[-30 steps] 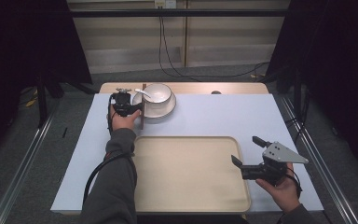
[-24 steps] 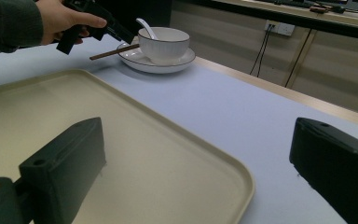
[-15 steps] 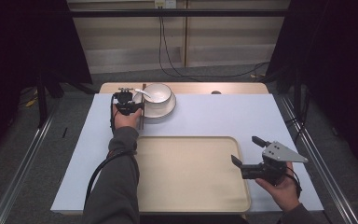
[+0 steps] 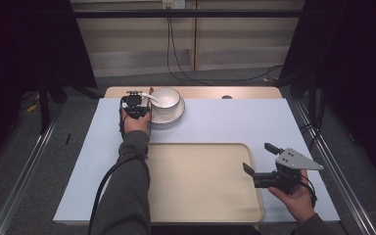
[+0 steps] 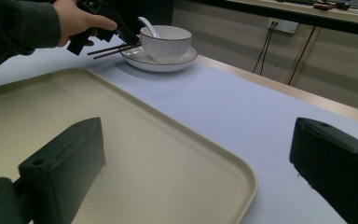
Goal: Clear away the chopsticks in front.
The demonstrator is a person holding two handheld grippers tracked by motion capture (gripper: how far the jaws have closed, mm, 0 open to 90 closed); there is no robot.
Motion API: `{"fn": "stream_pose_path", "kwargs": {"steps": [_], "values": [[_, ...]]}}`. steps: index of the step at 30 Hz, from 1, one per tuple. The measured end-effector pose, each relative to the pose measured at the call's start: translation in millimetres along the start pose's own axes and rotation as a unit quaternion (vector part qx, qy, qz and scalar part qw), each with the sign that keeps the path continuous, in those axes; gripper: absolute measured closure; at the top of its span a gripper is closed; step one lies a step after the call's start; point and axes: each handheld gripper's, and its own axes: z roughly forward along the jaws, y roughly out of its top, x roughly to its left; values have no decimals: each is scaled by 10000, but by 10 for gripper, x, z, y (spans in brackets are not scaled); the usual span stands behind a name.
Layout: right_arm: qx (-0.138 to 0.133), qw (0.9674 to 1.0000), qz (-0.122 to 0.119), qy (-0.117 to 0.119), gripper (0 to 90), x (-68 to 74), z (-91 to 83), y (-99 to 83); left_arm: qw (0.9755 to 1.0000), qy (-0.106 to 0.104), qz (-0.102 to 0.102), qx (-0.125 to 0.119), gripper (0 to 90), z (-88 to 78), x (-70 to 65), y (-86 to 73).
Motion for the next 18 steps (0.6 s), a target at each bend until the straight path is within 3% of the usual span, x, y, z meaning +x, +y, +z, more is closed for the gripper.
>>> {"fn": "stream_pose_path", "kwargs": {"steps": [3, 7, 15, 18], "values": [[-22, 10000, 1, 32, 27, -6, -6, -1, 9997, 65, -223, -35, 845, 17, -13, -14], [9, 10000, 19, 9, 27, -6, 2, -8, 9992, 201, -346, -6, 852, -20, -22, 10], [-26, 10000, 35, 5, 27, -22, -11, -6, 9983, 161, -555, -40, 853, -173, -4, 1], [-77, 9999, 69, -49, 27, -16, -13, -4, 9977, 67, -670, -118, 853, -311, -7, -44]]}}
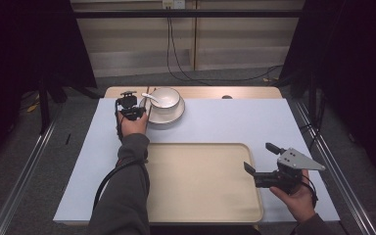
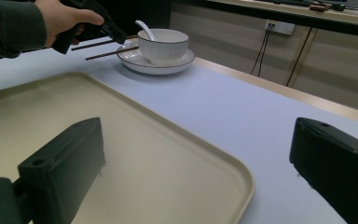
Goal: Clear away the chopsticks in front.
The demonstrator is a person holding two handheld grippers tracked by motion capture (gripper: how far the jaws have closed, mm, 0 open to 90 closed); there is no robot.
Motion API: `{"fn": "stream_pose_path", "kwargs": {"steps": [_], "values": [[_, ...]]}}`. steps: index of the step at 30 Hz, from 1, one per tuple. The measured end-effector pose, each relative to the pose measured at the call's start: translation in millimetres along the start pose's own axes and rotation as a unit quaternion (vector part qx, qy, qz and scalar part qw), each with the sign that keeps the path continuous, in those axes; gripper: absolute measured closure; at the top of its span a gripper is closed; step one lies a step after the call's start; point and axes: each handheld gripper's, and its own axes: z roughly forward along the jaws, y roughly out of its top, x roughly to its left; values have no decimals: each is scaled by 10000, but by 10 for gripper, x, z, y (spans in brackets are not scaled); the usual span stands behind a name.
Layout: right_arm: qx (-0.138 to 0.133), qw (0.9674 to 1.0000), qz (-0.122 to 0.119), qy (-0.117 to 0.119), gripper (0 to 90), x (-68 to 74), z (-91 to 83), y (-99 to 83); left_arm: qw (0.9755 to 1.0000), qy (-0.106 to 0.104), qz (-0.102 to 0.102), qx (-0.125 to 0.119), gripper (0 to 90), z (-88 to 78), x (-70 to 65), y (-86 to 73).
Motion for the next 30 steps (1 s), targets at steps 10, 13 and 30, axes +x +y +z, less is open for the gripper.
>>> {"fn": "stream_pose_path", "kwargs": {"steps": [10, 13, 30], "values": [[-16, 10000, 0, 28, 27, 8, 2, 1, 9995, -169, -249, -55, 854, -271, 14, -180], [19, 10000, -18, 18, 27, -2, 8, -3, 9992, -260, -308, -68, 854, -352, 16, -242], [-44, 10000, 2, -37, 27, 3, 4, 4, 9988, -328, -343, -120, 854, -825, 89, -663]]}}
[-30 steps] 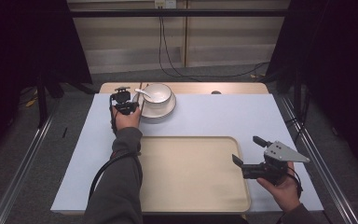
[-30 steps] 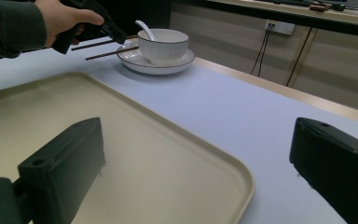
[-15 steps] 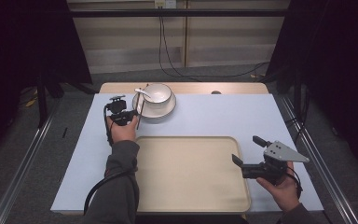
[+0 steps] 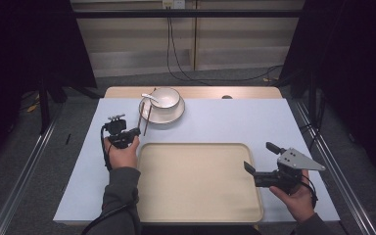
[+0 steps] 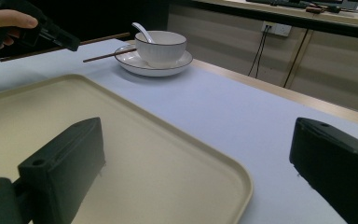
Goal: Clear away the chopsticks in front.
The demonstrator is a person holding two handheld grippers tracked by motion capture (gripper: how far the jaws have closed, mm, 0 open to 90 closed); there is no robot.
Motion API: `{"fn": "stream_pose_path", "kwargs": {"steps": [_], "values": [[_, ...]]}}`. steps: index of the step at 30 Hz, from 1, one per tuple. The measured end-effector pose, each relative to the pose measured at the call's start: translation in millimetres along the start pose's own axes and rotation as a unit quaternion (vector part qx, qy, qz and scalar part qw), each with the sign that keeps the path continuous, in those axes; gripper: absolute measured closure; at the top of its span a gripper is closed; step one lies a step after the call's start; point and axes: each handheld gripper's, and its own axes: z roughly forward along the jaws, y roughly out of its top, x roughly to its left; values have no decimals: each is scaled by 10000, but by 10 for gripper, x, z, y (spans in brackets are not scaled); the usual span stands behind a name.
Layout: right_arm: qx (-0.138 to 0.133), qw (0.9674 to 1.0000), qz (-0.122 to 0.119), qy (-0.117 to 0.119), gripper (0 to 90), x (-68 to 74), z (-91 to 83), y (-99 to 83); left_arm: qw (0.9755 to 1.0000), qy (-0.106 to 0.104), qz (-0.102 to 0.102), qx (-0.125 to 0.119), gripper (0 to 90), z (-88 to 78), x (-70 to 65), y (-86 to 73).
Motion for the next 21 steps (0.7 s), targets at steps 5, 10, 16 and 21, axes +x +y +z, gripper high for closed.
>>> {"fn": "stream_pose_path", "kwargs": {"steps": [5, 10, 16, 21], "values": [[12, 10000, -31, -4, 27, 7, -3, 0, 9999, -73, -93, -38, 854, -101, -1, -125], [40, 10000, -32, 27, 27, 4, -18, 3, 9999, -64, -118, -92, 854, -186, 17, -231], [30, 10000, -39, -42, 27, 12, -6, -1, 9995, -102, -247, -157, 855, -409, -11, -373], [35, 10000, -64, -11, 28, 25, -8, 2, 9990, -149, -244, -330, 855, -580, -56, -524]]}}
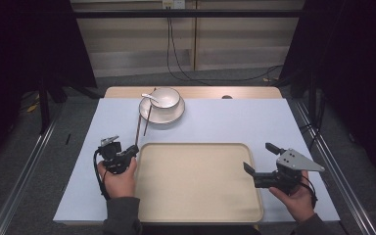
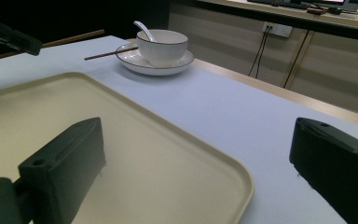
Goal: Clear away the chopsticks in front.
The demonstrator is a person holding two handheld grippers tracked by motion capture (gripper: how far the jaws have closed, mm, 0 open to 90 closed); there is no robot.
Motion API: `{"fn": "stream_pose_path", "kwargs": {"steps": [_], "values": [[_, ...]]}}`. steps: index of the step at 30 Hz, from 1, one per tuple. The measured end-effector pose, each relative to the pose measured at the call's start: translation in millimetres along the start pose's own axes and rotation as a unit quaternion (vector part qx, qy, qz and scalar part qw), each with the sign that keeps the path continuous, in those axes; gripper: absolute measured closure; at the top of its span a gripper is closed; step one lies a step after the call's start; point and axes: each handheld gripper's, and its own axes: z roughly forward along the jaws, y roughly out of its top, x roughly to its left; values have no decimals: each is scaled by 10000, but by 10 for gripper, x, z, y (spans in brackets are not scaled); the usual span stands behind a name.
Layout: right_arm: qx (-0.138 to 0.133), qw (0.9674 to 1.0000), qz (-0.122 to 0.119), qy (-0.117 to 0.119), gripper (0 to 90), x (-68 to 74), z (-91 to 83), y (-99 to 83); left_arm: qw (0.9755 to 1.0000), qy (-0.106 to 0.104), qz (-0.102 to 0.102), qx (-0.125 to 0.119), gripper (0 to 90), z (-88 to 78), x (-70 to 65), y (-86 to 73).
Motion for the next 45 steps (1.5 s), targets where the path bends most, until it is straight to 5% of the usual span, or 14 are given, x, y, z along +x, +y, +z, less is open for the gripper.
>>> {"fn": "stream_pose_path", "kwargs": {"steps": [10, 23, 39, 45], "values": [[3, 10000, -20, -10, 28, -1, 2, 0, 9996, -192, 208, -6, 854, -242, -111, -231], [-17, 10000, -86, -18, 28, 20, 0, 8, 9987, -476, 44, 153, 854, -411, -165, -458], [37, 9999, -125, 37, 27, 46, 6, 11, 9977, -469, 214, 450, 853, -444, -237, -628], [28, 9998, -181, 84, 28, 41, 2, 11, 9966, -302, 309, 699, 851, -404, -235, -681]]}}
